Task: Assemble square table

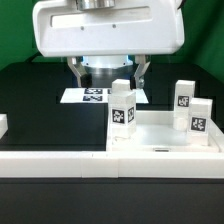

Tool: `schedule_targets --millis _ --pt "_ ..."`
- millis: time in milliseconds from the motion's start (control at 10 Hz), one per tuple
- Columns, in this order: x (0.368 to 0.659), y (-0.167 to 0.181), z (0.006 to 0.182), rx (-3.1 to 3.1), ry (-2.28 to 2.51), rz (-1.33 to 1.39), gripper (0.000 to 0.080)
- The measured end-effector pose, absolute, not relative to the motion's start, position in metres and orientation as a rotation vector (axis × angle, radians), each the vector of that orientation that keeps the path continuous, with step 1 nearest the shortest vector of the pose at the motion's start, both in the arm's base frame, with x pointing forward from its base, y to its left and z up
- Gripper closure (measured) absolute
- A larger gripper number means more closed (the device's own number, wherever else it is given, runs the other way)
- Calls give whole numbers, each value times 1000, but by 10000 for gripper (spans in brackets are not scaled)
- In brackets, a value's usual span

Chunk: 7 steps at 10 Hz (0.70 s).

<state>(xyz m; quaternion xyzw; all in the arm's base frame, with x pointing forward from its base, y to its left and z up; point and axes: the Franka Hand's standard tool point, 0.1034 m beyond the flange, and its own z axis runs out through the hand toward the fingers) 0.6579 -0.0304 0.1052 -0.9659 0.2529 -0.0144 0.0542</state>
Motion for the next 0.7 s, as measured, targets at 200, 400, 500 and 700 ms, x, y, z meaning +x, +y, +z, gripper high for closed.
schedule_targets --millis 200,400,500,700 --pt "654 -18 96 -2927 777 -21 151" --pt "651 -16 86 -2933 779 -1 151" --pt "651 -16 86 -2933 780 -3 151" --pt "651 -17 86 -2926 809 0 272"
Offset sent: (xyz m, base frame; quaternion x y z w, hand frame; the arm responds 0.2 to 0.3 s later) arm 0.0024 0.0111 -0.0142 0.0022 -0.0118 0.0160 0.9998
